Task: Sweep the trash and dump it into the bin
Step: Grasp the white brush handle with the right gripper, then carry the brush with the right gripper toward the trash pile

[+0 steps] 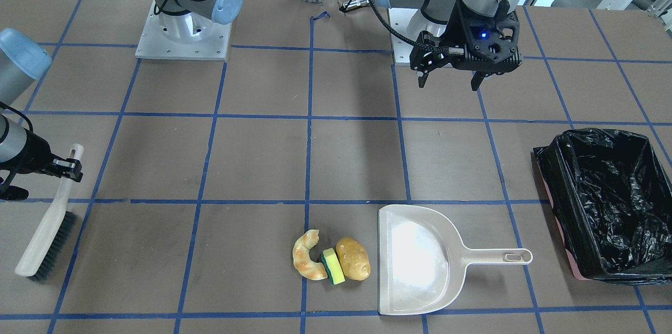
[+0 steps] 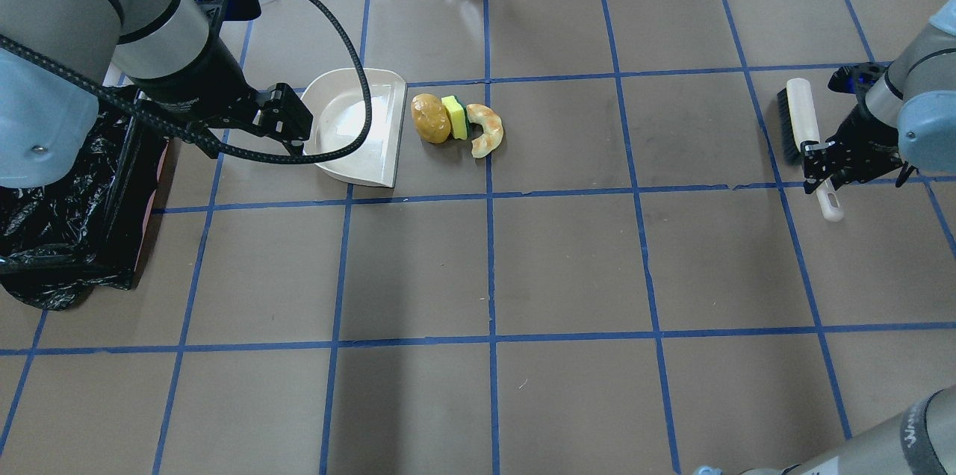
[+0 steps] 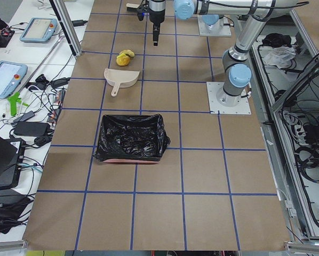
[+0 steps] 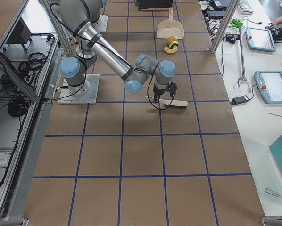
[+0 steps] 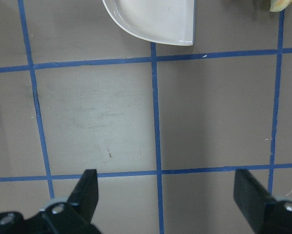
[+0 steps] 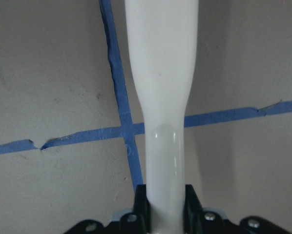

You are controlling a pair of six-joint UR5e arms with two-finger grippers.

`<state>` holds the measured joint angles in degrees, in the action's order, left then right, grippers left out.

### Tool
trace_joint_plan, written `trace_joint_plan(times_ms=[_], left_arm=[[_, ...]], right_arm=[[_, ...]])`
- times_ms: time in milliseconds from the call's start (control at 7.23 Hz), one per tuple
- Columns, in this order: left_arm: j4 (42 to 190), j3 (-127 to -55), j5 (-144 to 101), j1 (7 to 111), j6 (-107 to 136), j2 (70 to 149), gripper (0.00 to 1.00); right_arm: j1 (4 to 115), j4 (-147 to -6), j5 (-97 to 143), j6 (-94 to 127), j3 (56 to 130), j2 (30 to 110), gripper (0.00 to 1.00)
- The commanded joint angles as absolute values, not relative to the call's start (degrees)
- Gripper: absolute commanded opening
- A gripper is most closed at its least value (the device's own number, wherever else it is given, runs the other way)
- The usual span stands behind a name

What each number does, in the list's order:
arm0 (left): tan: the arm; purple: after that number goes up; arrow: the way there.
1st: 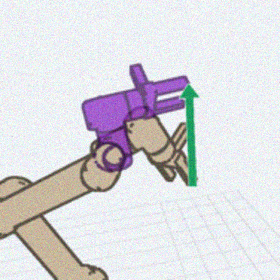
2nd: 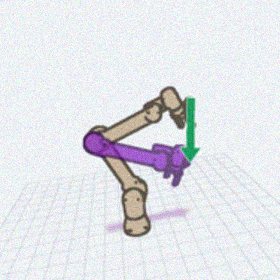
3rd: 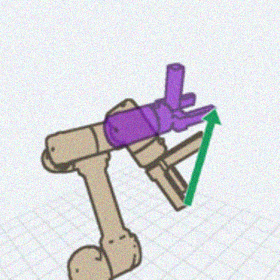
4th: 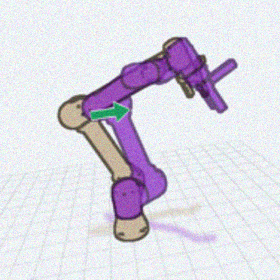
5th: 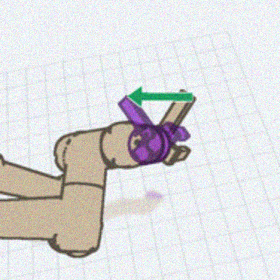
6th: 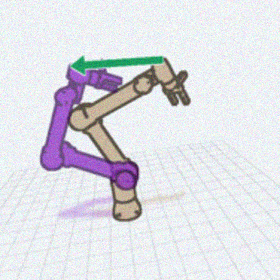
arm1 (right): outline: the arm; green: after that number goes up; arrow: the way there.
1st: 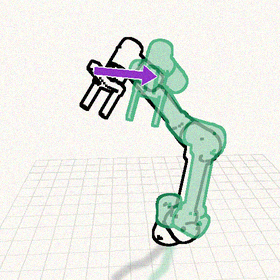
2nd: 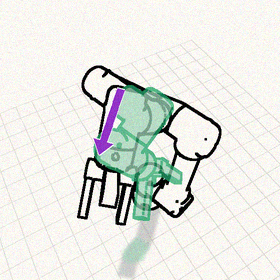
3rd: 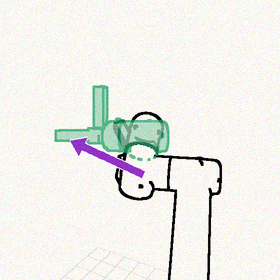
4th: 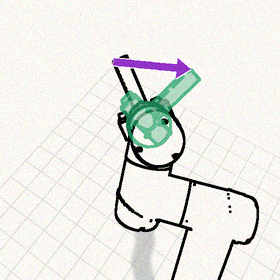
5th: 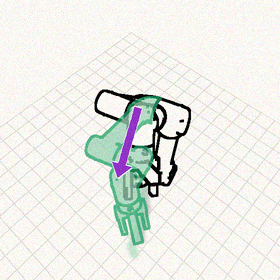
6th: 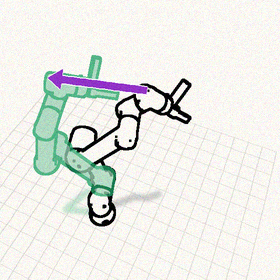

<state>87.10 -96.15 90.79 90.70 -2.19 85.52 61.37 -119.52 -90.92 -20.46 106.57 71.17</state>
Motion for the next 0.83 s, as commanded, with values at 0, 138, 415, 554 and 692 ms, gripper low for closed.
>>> trace_joint_plan(times_ms=[0,138,415,554,692], left_arm=[[87.01,-96.15,90.88,90.62,-2.20,85.60,1.00],[86.92,-96.15,90.88,90.62,-2.20,85.78,1.00],[86.66,-95.98,90.88,90.62,-2.11,86.04,1.00],[86.49,-95.98,90.88,90.53,-2.20,86.04,1.00],[86.48,-95.98,90.88,90.53,-2.20,86.04,1.00]], right_arm=[[63.96,-117.44,-90.88,-24.22,102.60,71.98,0.12],[68.33,-112.55,-90.79,-24.69,99.70,72.85,0.09],[79.22,-107.61,-90.62,-16.94,97.91,73.92,0.07],[85.98,-107.58,-88.18,-9.31,97.74,74.00,0.06],[90.83,-107.49,-87.89,-0.53,97.73,73.66,0.05]])
